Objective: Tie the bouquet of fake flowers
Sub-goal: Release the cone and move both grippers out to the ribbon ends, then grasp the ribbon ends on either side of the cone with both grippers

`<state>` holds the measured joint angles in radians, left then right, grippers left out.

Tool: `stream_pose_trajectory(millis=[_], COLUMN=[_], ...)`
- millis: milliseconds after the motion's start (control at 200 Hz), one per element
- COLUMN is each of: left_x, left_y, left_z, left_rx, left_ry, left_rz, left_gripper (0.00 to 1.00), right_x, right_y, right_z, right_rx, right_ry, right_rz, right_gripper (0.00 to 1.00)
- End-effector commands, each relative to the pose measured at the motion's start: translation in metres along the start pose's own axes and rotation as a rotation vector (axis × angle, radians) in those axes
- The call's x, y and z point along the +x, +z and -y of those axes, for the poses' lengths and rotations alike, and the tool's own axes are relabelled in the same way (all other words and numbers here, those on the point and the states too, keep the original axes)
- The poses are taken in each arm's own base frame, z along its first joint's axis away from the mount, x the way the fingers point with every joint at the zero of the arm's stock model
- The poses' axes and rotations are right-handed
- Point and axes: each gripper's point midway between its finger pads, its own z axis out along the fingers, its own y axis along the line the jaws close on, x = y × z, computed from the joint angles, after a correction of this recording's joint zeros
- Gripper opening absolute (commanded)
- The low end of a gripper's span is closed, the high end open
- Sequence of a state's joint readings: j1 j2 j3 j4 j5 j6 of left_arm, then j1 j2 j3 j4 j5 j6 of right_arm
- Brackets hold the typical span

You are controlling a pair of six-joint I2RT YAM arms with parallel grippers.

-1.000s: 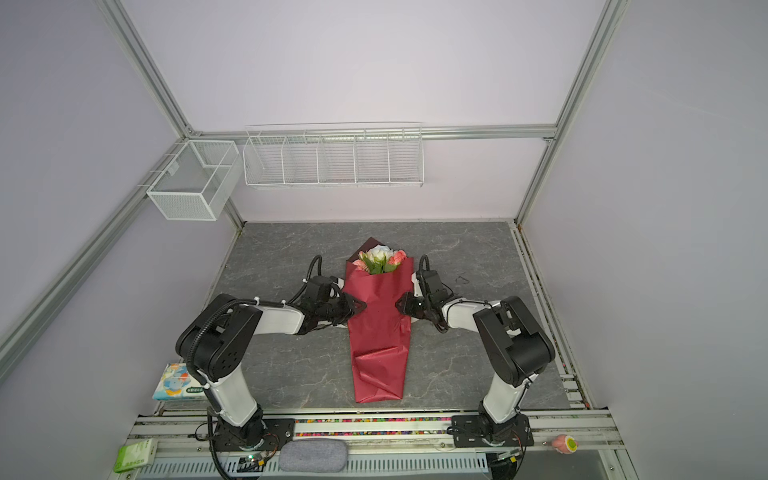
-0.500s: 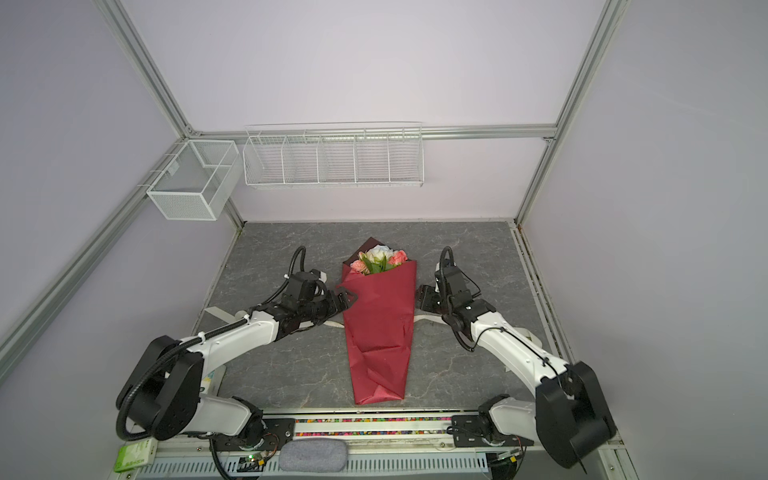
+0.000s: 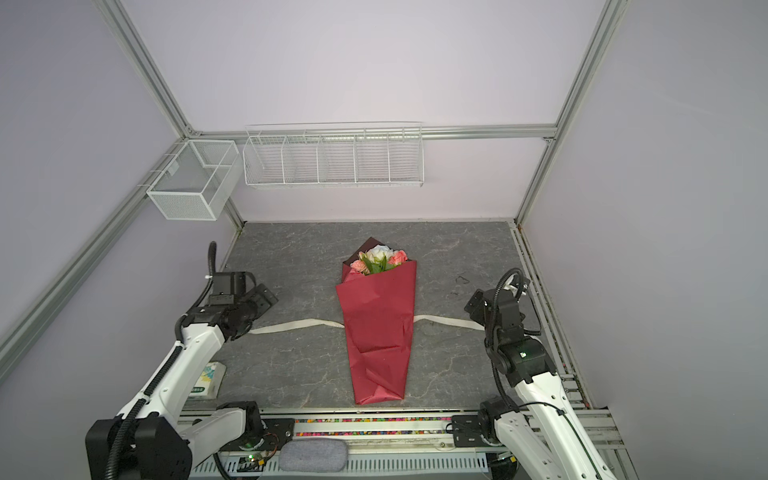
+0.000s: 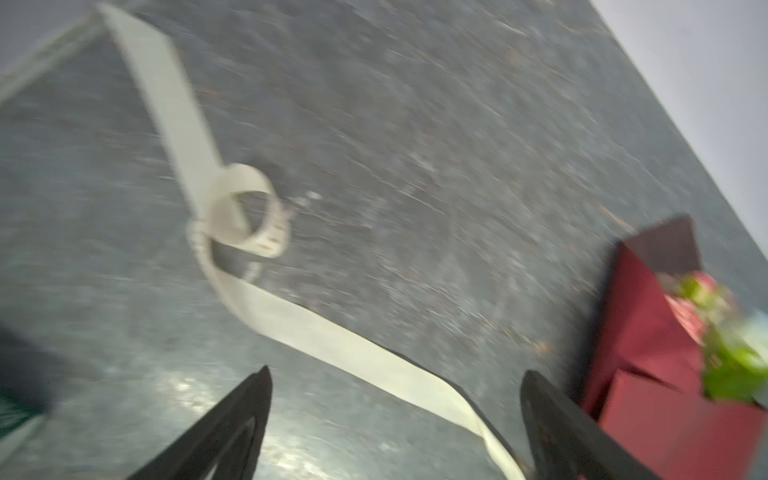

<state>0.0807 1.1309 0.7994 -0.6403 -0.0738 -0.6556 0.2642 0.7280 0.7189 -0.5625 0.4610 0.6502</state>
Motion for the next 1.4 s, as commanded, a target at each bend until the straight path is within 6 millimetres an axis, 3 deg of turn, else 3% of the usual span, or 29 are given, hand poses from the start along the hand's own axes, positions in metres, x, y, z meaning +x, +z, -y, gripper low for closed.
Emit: stream_pose_trajectory(millis=[0,115,240,405,710,880,1025,1105,1265,1305,1395], left_x=[0.003,-0.008,-0.015,-0.013,0.001,0.008,0.005,0.001,-0.01,-0.012,-0.011], left_y=[0.01,0.026,0.047,0.073,0.088,0.097,0.094,0.087,0.063,0.055,0.038], left_z=[-0.047,-0.067,-0.072,-0.069,-0.078,-0.075,-0.066,-0.06,-0.045,-0.04,-0.019], left_rx=[-0.157,-0.303,-0.4,-0.395,-0.409,-0.375,-0.322,-0.288,-0.201,-0.168,-0.024], left_ry=[-0.046,-0.089,-0.124,-0.145,-0.138,-0.138,-0.13,-0.126,-0.133,-0.138,-0.145], left_rz=[-0.123,-0.174,-0.222,-0.245,-0.27,-0.288,-0.28,-0.261,-0.204,-0.189,-0.166], left_gripper=[0.86,0.77,0.74,0.71,0.57,0.45,0.3,0.19,0.08,0.07,0.08], right_x=[0.021,0.027,0.027,0.027,0.044,0.039,0.037,0.036,0.045,0.045,0.054], right_y=[0.011,0.022,0.028,0.033,0.043,0.042,0.041,0.042,0.046,0.047,0.049], right_z=[-0.005,-0.012,-0.021,-0.03,-0.027,-0.021,-0.02,-0.017,0.017,0.035,0.054], right_rx=[-0.006,-0.004,-0.022,-0.03,0.01,0.048,0.052,0.063,0.216,0.271,0.297], right_ry=[-0.029,-0.082,-0.115,-0.132,-0.084,-0.122,-0.164,-0.199,-0.188,-0.129,-0.015], right_rz=[-0.121,-0.177,-0.207,-0.244,-0.325,-0.316,-0.313,-0.305,-0.341,-0.356,-0.407], right_gripper=[0.92,1.0,0.96,0.91,0.85,0.84,0.83,0.75,0.73,0.72,0.69])
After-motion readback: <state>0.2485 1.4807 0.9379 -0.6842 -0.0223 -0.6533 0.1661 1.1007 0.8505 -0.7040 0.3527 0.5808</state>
